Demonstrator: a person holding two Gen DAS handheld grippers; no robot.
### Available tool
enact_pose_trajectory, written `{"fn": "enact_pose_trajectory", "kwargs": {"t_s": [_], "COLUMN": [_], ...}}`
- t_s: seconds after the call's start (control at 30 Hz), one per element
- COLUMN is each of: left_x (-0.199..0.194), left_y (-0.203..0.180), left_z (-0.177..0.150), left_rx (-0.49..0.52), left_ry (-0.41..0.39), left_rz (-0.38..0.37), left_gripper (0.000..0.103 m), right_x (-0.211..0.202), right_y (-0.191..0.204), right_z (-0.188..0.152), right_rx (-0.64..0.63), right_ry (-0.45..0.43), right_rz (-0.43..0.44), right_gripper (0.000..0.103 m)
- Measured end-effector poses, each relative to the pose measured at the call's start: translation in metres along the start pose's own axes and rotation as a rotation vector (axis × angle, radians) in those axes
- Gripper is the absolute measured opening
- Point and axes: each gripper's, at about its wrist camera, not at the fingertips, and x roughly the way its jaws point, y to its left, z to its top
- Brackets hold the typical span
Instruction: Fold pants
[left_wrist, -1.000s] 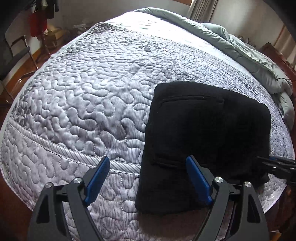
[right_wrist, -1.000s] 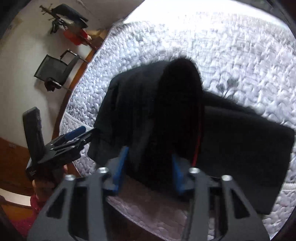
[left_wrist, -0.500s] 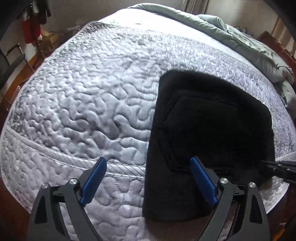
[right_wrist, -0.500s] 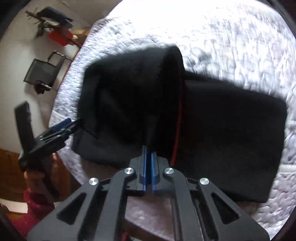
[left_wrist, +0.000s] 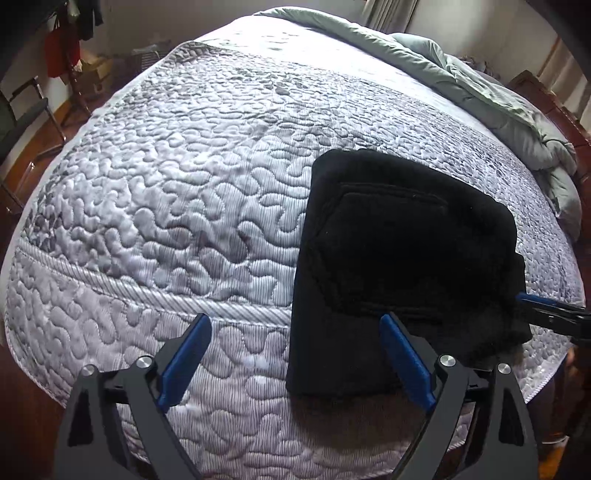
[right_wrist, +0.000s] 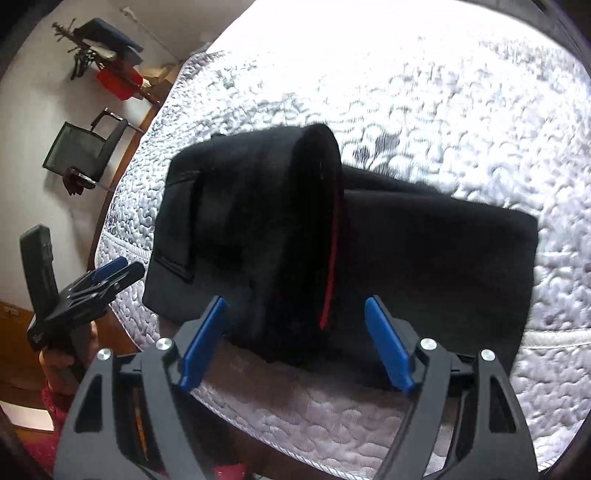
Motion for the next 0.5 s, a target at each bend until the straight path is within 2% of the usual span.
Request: {"fn": "enact_pose_trajectory", "kwargs": {"t_s": [0.17,0.27,0.3,0.33,0.4,0.5], "left_x": [0.002,0.002,0.002,0.002,0.003,0.001], "left_y": [0.010,0.014,0.015,0.016,0.017,0.015], "left_z": [-0.005,-0.008,-0.009,-0.009,-0.010,-0.010], "left_rx": [-0.047,-0.063,-0.067,-0.072,-0.084,-0.100], "left_ry": [0.028,0.037,0.039,0.040,0.044,0.046], "left_rz": [-0.024,-0.029,-0.030,-0.033,-0.038,-0.043], "left_gripper": [0.093,0.093,0.093,0.093,0.093,0.093], "right_x": [0.033,0.042,0.042,0.041,0.037,0.018], "right_y": [-0.006,-0.009,-0.009,-0.007,-0.004,0.003], "right_z": [0.001,0.003,0.003,0.004,0.006,0.007], "right_rx": [0.056,0.091,0.087,0.082,0.085,0.052], "right_ry": [0.064,0.066,0.063,0.064,0.060,0.017], "right_rz": [0.054,0.100,0.107,0.132,0.201,0.249], "right_gripper": [0.077,0.069,0.056,0.036,0.024,0.019]}}
